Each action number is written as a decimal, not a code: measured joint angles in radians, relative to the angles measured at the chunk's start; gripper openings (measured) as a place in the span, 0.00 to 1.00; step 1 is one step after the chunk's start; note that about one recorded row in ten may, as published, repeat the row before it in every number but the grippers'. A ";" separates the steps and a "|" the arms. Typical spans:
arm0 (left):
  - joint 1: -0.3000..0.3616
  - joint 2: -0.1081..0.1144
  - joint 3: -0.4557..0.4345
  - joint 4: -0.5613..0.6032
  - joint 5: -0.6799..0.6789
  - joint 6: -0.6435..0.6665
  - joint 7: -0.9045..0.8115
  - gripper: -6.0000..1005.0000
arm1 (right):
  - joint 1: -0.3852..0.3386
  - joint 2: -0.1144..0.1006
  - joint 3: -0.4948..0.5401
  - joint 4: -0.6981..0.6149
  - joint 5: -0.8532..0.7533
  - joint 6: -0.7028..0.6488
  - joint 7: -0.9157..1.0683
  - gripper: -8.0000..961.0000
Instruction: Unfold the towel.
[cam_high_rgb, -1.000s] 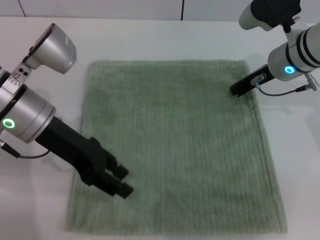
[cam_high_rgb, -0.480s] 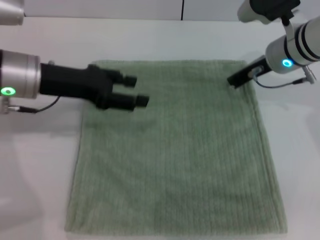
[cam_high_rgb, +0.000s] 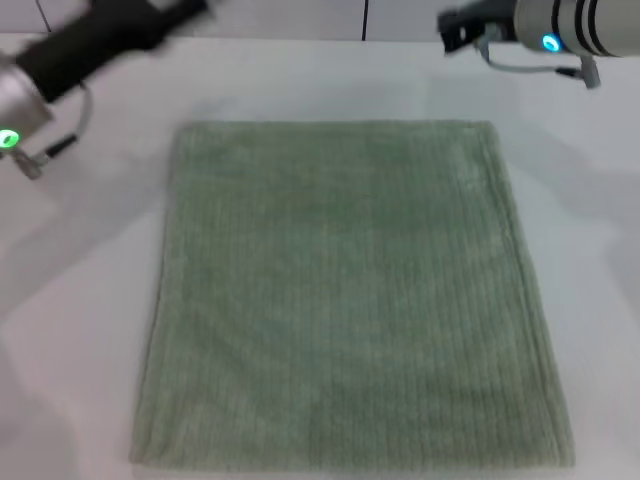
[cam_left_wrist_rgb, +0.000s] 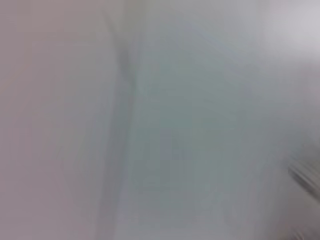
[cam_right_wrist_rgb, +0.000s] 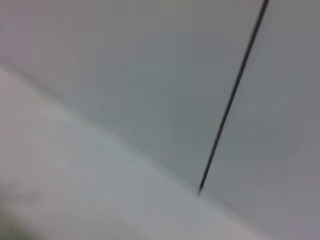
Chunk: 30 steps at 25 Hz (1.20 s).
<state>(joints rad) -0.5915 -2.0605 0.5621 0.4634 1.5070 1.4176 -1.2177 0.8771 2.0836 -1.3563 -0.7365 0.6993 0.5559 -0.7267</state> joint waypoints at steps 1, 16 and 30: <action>0.007 0.000 -0.033 -0.043 -0.067 -0.002 0.050 0.73 | -0.044 0.001 -0.072 -0.033 0.058 -0.139 0.000 0.01; -0.011 -0.009 -0.166 -0.380 -0.523 -0.026 0.545 0.72 | -0.263 0.008 -0.663 0.105 0.144 -1.383 0.227 0.01; -0.035 -0.012 -0.236 -0.499 -0.556 -0.166 0.759 0.72 | -0.370 -0.008 -0.575 0.617 0.108 -1.830 0.795 0.01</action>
<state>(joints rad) -0.6270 -2.0727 0.3257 -0.0352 0.9505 1.2521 -0.4587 0.5068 2.0757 -1.9311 -0.1193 0.8071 -1.2743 0.0678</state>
